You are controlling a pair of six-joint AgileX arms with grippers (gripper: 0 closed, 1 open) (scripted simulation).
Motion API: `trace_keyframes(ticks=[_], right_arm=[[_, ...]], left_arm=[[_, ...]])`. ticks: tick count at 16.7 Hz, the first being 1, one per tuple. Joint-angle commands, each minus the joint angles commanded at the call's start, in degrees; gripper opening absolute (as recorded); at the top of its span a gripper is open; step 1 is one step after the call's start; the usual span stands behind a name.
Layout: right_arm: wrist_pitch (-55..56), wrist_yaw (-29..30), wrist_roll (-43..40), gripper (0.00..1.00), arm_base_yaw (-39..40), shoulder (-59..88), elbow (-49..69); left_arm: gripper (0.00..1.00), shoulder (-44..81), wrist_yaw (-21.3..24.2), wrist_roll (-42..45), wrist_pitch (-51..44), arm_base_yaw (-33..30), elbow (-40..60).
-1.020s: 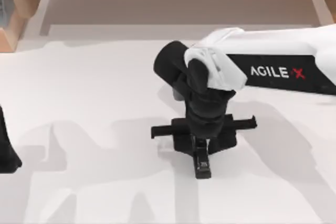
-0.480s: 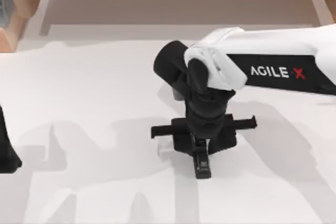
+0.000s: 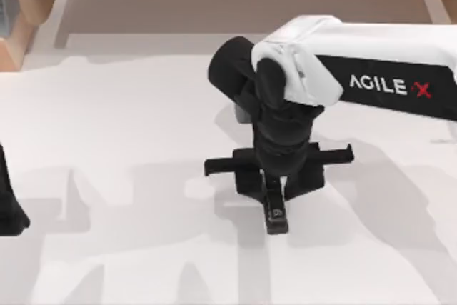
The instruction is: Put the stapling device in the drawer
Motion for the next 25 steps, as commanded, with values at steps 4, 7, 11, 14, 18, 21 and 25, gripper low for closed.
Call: trace_keyframes(ticks=[4, 7, 11, 14, 18, 21, 25], right_arm=[[-0.3, -0.2, -1.2, 0.00, 0.7, 0.5, 1.4], [-2.2, -1.2, -7.4, 0.00, 0.1, 2.6, 6.2], [-7.3, -3.3, -22.0, 0.00, -8.4, 4.3, 15.2], [-13.1, -3.7, -35.5, 0.00, -20.8, 3.5, 23.2], [-20.0, -2.1, -51.8, 0.00, -41.8, 2.3, 34.8], [-21.0, -1.0, -59.2, 0.00, -54.4, 5.6, 41.6], [-17.5, -1.9, -61.1, 0.00, -63.1, 15.8, 44.6]], left_arm=[[1.00, 0.0, 0.0, 0.0, 0.0, 0.0, 0.0], [1.00, 0.0, 0.0, 0.0, 0.0, 0.0, 0.0], [1.00, 0.0, 0.0, 0.0, 0.0, 0.0, 0.0], [1.00, 0.0, 0.0, 0.0, 0.0, 0.0, 0.0], [1.00, 0.0, 0.0, 0.0, 0.0, 0.0, 0.0], [1.00, 0.0, 0.0, 0.0, 0.0, 0.0, 0.0], [1.00, 0.0, 0.0, 0.0, 0.0, 0.0, 0.0]])
